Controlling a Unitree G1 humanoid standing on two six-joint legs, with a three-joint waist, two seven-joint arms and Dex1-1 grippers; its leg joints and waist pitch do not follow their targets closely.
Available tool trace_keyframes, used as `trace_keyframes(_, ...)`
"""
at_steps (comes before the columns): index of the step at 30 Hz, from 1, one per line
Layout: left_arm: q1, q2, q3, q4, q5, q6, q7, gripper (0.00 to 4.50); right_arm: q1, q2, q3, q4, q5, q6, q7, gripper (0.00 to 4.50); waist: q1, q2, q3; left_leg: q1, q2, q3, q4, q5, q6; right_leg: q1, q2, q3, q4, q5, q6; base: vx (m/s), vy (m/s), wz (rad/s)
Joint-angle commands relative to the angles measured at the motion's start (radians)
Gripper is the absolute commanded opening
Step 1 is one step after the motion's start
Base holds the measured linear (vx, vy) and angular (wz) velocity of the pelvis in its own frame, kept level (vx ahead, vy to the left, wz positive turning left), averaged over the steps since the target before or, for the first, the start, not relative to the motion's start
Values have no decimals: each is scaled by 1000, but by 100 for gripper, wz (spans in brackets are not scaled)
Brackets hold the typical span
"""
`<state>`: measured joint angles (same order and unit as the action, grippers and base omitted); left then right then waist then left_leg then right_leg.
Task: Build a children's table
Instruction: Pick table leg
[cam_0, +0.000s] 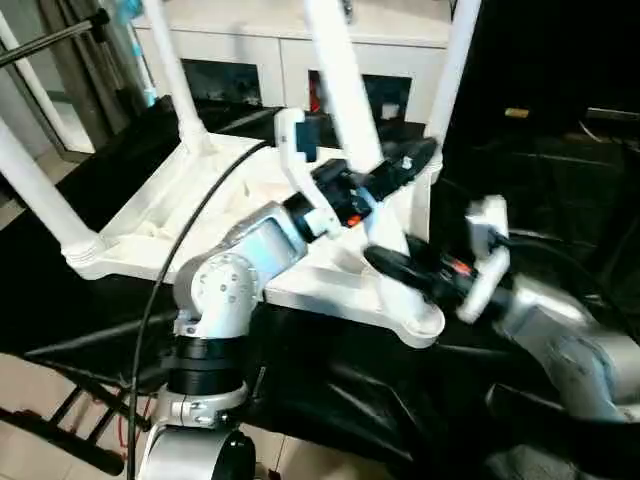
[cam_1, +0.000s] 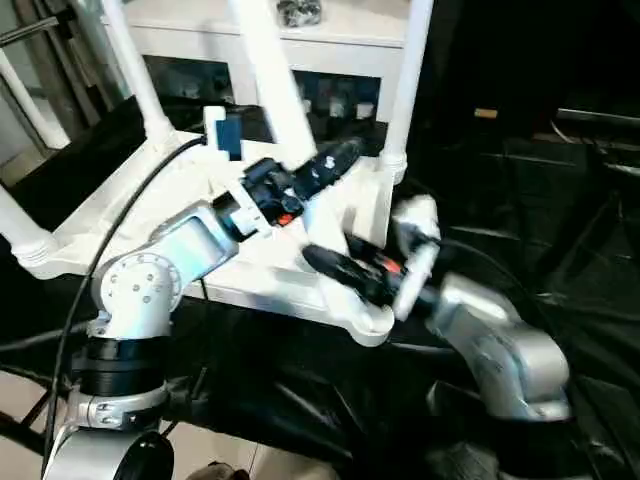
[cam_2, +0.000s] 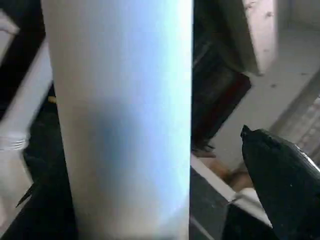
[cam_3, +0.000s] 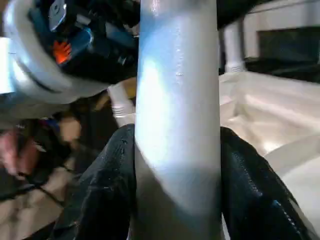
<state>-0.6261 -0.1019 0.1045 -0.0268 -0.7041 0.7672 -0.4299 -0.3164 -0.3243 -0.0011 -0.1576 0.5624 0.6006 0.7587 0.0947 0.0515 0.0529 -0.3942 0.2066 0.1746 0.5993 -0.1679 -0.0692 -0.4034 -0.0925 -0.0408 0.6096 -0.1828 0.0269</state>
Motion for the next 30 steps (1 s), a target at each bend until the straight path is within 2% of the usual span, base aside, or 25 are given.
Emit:
trace_keyframes(1, -15, -7, 11, 6, 33, -3, 67, 450, -28, -9, 70, 13, -128, -52, -52, 186, 2, -19, -68, 13, 4, 0, -70, -199, -2, 44, -26, 18, -84, -271, -148, 0, 0, 0)
trace_keyframes(2, -31, -9, 28, 27, 60, -12, 119, 450, -44, -18, 127, 14, -191, -59, -72, 186, -1, -20, -69, 11, 5, -1, -69, -184, -15, 44, -22, 17, -80, -238, -145, 0, 0, 0)
trace_keyframes(3, -47, -9, 46, 49, 88, -25, 173, 422, -63, -16, 176, 15, -246, -72, -95, 186, -3, -20, -68, 11, 3, -1, -70, -179, -18, 45, -21, 17, -80, -229, -142, 0, 0, 0)
trace_keyframes(4, -60, -7, 58, 64, 107, -35, 206, 415, -82, 3, 200, 19, -274, -77, -129, 186, -2, -15, -70, 13, 1, -1, -67, -172, -22, 44, -22, 18, -78, -217, -139, 0, 0, 0)
trace_keyframes(5, -77, -4, 70, 84, 136, -57, 258, 415, -110, 43, 207, 28, -277, -63, -183, 186, -5, -16, -70, 11, -2, -2, -68, -174, -23, 47, -22, 18, -78, -213, -135, 0, 0, 0)
trace_keyframes(7, -87, -5, 82, 96, 146, -71, 294, 409, -123, 60, 213, 34, -282, -59, -210, 186, -7, -15, -71, 12, -2, -2, -68, -178, -21, 47, -24, 18, -78, -209, -138, 0, 0, 0)
trace_keyframes(9, -109, -21, 122, 129, 150, -116, 370, 394, -147, 85, 235, 62, -339, -92, -261, 186, -3, -2, -74, 14, 0, -4, -66, -164, -22, 48, -21, 18, -70, -149, -157, 0, 0, 0)
trace_keyframes(10, -120, -26, 141, 148, 160, -150, 406, 371, -160, 103, 240, 78, -366, -106, -291, 186, -2, 2, -77, 17, 1, -5, -63, -154, -22, 45, -19, 17, -67, -101, -170, 0, 0, 0)
trace_keyframes(11, -128, -28, 152, 159, 168, -172, 428, 371, -168, 115, 241, 88, -382, -114, -311, 186, -6, -2, -78, 12, -1, -5, -63, -145, -20, 50, -19, 17, -63, -58, -180, 0, 0, 0)
trace_keyframes(12, -137, -35, 171, 174, 178, -203, 455, 371, -170, 127, 248, 85, -397, -117, -322, 186, -6, -2, -79, 11, -1, -5, -62, -139, -21, 51, -19, 16, -61, -44, -182, 0, 0, 0)
trace_keyframes(13, -140, -38, 179, 180, 180, -215, 464, 363, -170, 130, 251, 83, -402, -119, -325, 186, -5, -2, -80, 13, -2, -5, -60, -133, -18, 52, -19, 17, -60, -17, -186, 0, 0, 0)
trace_keyframes(14, -151, -48, 193, 196, 174, -224, 474, 346, -172, 138, 255, 80, -411, -118, -333, 186, -4, 13, -82, 14, -1, -7, -59, -126, -17, 53, -20, 16, -54, 5, -192, 0, 0, 0)
trace_keyframes(15, -150, -54, 194, 195, 169, -219, 473, 332, -172, 142, 255, 76, -413, -114, -341, 186, -5, 7, -81, 14, -1, -5, -59, -127, -15, 52, -18, 17, -58, 11, -192, 0, 0, 0)
trace_keyframes(19, -140, -80, 181, 187, 156, -214, 473, 316, -168, 148, 259, 66, -419, -110, -357, 186, -5, 6, -80, 15, 0, -4, -60, -147, -12, 54, -20, 17, -55, 10, -207, 0, 0, 0)
trace_keyframes(20, -136, -92, 176, 183, 146, -221, 468, 297, -167, 150, 257, 63, -418, -106, -359, 186, -9, 0, -79, 16, 0, -2, -60, -159, -11, 54, -20, 18, -58, -7, -207, 0, 0, 0)
trace_keyframes(23, -131, -102, 162, 180, 139, -233, 456, 287, -168, 154, 252, 55, -417, -100, -352, 186, -11, 1, -77, 16, 0, -2, -61, -179, -11, 53, -21, 19, -61, -55, -201, 0, 0, 0)
trace_keyframes(26, -129, -100, 156, 193, 142, -249, 448, 246, -168, 154, 250, 45, -417, -92, -342, 186, -12, 1, -76, 16, 1, -3, -62, -179, -13, 52, -21, 19, -62, -66, -192, 0, 0, 0)
trace_keyframes(27, -128, -98, 155, 192, 141, -248, 445, 245, -167, 153, 251, 43, -416, -89, -341, 186, -12, 4, -77, 17, 1, -3, -62, -180, -14, 52, -21, 19, -62, -69, -191, 0, 0, 0)
trace_keyframes(30, -126, -87, 147, 192, 140, -246, 427, 236, -168, 152, 249, 38, -407, -86, -339, 186, -13, 2, -77, 16, 1, -3, -62, -183, -18, 52, -21, 19, -63, -75, -189, 0, 0, 0)
